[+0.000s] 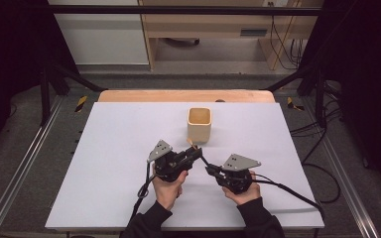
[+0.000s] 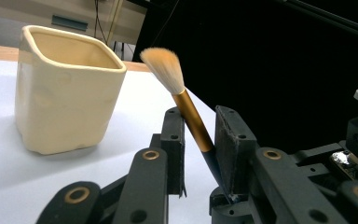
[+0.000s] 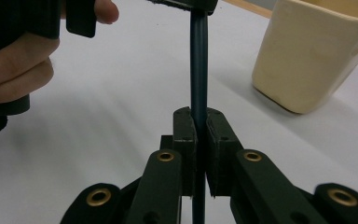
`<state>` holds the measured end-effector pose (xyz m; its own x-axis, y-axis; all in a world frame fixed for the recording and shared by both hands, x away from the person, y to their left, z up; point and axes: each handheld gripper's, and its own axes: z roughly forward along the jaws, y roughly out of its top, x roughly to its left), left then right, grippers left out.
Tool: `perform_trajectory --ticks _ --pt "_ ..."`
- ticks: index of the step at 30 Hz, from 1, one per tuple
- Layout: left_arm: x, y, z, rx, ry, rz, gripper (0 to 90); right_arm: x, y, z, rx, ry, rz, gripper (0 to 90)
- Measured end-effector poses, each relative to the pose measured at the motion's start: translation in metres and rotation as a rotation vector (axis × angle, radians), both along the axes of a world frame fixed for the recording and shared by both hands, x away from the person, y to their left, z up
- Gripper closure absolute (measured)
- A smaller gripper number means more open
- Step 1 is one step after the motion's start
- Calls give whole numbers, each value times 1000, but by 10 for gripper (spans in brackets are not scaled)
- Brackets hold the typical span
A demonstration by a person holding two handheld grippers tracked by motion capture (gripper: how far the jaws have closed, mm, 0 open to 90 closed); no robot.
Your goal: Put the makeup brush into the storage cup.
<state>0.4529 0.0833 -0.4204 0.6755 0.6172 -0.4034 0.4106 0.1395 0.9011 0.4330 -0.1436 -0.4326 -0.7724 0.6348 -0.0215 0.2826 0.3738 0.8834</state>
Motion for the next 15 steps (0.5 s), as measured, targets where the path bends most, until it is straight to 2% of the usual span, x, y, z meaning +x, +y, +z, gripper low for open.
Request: perform_trajectory --ticks 15 --pt "-5 -2 2 -27 8 3 781 0 2 -2 1 11 4 846"
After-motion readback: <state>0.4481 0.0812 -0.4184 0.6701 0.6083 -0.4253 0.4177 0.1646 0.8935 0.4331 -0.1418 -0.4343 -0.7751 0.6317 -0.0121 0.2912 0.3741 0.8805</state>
